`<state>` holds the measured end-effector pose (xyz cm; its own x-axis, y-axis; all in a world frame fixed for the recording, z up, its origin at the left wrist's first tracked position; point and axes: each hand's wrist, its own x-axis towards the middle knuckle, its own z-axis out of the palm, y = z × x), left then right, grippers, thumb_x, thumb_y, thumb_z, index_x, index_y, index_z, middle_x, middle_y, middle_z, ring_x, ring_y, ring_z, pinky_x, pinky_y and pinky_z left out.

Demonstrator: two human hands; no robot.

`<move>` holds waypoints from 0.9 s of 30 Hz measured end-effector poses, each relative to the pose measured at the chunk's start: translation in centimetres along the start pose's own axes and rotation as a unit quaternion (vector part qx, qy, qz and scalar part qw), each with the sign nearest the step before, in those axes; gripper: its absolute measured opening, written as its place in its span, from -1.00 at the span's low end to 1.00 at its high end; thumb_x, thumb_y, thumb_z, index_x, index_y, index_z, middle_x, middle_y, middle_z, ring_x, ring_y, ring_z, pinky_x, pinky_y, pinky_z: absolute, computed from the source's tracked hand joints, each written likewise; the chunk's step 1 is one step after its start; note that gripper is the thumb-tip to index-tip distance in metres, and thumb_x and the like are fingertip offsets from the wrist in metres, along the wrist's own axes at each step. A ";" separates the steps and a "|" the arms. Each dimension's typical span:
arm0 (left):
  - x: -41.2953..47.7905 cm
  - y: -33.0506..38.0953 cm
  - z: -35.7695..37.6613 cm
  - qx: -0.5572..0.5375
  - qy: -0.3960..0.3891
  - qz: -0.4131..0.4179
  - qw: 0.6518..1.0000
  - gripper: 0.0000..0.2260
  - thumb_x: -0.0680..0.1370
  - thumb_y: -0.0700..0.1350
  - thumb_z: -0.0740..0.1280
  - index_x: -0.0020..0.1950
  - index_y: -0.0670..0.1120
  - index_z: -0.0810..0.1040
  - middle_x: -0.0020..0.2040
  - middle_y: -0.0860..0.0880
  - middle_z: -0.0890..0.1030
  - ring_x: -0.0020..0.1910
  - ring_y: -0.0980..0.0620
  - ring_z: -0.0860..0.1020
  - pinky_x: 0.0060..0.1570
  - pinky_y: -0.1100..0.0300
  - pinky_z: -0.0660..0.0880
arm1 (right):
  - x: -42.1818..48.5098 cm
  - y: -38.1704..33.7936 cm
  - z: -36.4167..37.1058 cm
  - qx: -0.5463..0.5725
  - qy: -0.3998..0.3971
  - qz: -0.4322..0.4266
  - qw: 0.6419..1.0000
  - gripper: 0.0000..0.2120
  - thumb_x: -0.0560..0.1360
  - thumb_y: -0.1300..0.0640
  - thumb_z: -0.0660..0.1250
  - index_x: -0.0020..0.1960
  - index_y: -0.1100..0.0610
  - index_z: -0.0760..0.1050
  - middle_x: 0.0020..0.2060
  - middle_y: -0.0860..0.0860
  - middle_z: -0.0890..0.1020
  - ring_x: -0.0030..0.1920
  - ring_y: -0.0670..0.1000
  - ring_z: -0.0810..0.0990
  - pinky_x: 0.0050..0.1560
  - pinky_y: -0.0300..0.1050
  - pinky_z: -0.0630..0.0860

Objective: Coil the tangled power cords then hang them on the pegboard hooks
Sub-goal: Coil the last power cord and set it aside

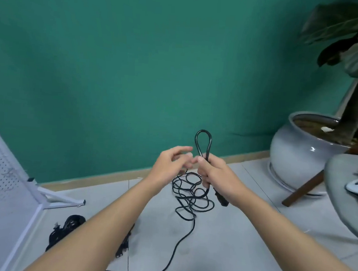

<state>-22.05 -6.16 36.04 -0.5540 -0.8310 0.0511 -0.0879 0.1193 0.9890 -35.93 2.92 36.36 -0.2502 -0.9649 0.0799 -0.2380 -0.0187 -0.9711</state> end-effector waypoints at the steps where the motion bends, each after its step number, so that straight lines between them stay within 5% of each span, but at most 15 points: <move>1: 0.0 -1.1 -0.1 0.053 -0.052 -0.019 0.997 -0.79 0.65 -0.12 0.34 0.27 -0.02 0.64 0.10 -0.01 0.73 0.08 0.09 0.69 0.07 0.16 0.60 | 0.2 0.0 -0.4 0.023 0.014 0.014 1.000 -0.80 0.72 0.14 0.19 0.09 0.24 0.51 -0.44 -0.12 0.31 -0.45 -0.08 0.26 -0.39 -0.17 0.27; 4: 0.0 -3.9 -0.6 0.190 -0.199 -0.055 0.960 -0.76 0.63 -0.18 0.32 0.24 -0.01 0.68 0.17 0.15 0.69 0.09 0.35 0.59 0.05 0.46 0.44 | 0.8 0.3 -1.5 0.065 0.037 0.041 0.996 -0.77 0.70 0.11 0.26 0.10 0.31 0.44 -0.44 -0.13 0.29 -0.45 -0.09 0.20 -0.42 -0.21 0.19; 8: 0.1 -6.8 -1.0 0.368 -0.252 0.000 0.895 -0.86 0.61 -0.06 0.37 0.13 0.03 0.68 0.07 0.14 0.68 0.11 0.21 0.56 0.12 0.38 0.42 | 1.7 1.2 -1.9 0.082 0.034 0.051 0.995 -0.82 0.72 0.11 0.22 0.07 0.22 0.50 -0.45 -0.12 0.30 -0.48 -0.11 0.22 -0.43 -0.22 0.24; 11: 0.6 -8.0 -1.8 0.420 -0.224 0.019 0.879 -0.89 0.64 -0.01 0.35 0.02 0.02 0.65 -0.01 0.06 0.69 0.04 0.05 0.60 0.14 0.08 0.53 | 2.1 1.9 -2.1 0.008 0.028 0.037 0.999 -0.77 0.73 0.10 0.18 0.05 0.20 0.54 -0.46 -0.10 0.34 -0.46 -0.08 0.34 -0.31 -0.09 0.52; 13: 0.8 -7.7 -2.6 0.418 -0.175 0.057 0.890 -0.92 0.64 -0.03 0.37 0.01 0.02 0.66 -0.06 0.07 0.69 -0.06 0.08 0.59 0.05 0.08 0.54 | 2.4 2.7 -2.4 -0.074 0.034 0.051 0.995 -0.76 0.72 0.07 0.17 0.04 0.17 0.54 -0.43 -0.04 0.38 -0.42 -0.03 0.40 -0.19 0.05 0.61; 18: 0.3 -5.0 -2.7 0.370 -0.076 0.191 0.906 -0.89 0.57 -0.07 0.48 0.05 -0.03 0.64 -0.13 0.14 0.59 -0.12 0.13 0.55 -0.06 0.18 0.50 | 1.8 4.1 -2.7 -0.133 -0.052 0.111 0.984 -0.80 0.71 0.06 0.18 0.07 0.09 0.55 -0.26 0.02 0.61 -0.38 0.02 0.54 -0.22 0.02 0.57; 23: -0.2 -3.8 -2.4 0.339 -0.043 0.242 0.908 -0.63 0.54 -0.12 0.51 0.31 0.07 0.52 0.04 0.24 0.42 0.02 0.26 0.50 0.00 0.33 0.47 | 1.1 3.5 -1.2 -0.128 -0.147 0.133 0.972 -0.77 0.74 0.05 0.14 0.21 0.10 0.53 0.05 0.02 0.71 -0.01 0.06 0.73 -0.08 -0.08 0.60; 27: 0.0 -3.4 -2.5 0.333 -0.037 0.263 0.905 -0.57 0.50 -0.15 0.51 0.34 0.06 0.53 0.16 0.15 0.39 -0.04 0.10 0.50 -0.06 0.15 0.53 | 0.7 2.7 -0.4 -0.110 -0.223 0.133 0.959 -0.81 0.75 0.08 0.10 0.20 0.13 0.44 0.03 0.05 0.72 -0.03 0.02 0.75 0.03 -0.03 0.57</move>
<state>-19.73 -7.93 33.05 -0.7161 -0.5277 0.4569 -0.2607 0.8094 0.5262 -37.15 2.30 33.89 0.0844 -0.9449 -0.3164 -0.4262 0.2528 -0.8686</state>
